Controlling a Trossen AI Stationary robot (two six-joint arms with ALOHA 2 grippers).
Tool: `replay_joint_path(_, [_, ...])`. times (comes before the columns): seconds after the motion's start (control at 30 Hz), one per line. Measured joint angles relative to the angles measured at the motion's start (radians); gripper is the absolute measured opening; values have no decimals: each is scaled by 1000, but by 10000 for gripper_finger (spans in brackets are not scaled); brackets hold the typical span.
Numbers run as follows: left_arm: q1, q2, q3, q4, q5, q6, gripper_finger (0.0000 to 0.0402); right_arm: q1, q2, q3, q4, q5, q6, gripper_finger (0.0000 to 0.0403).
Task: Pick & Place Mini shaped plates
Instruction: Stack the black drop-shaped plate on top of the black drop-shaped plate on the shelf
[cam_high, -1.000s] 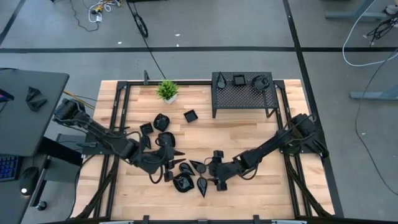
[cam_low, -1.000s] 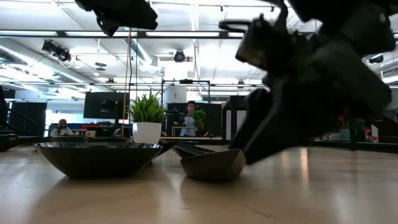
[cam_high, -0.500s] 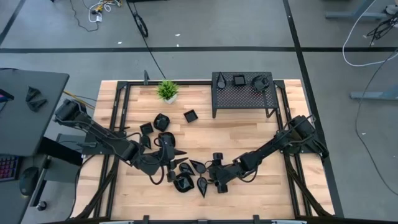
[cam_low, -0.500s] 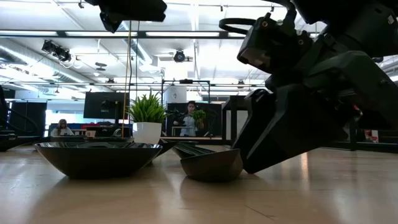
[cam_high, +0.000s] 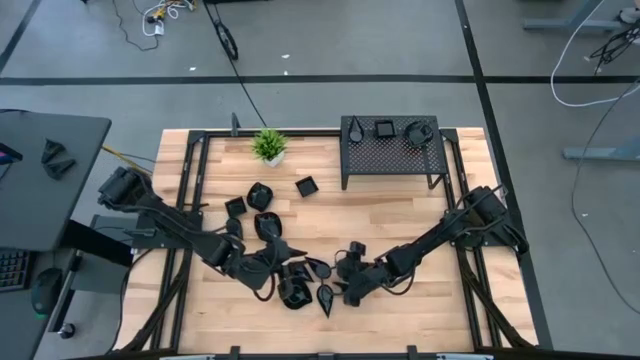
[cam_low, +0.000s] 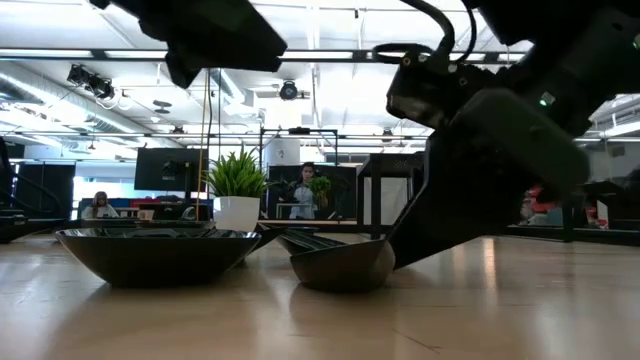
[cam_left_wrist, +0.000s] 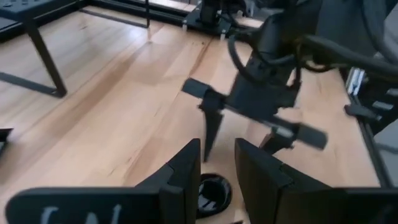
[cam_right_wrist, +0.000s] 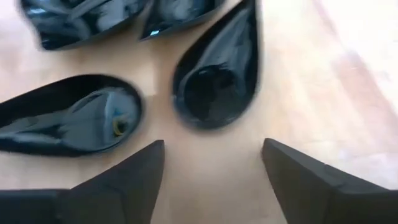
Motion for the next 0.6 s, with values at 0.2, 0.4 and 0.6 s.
replay_joint_path(0.2, [0, 18, 0, 59, -1, 0, 103, 5, 36, -3, 108, 49, 6, 311])
replay_joint_path(0.4, [0, 18, 0, 89, -4, 0, 103, 8, 80, -1, 199, 64, -4, 328])
replay_joint_path(0.6, [0, 18, 0, 93, -4, 12, 103, 7, 85, -1, 256, 37, -66, 330])
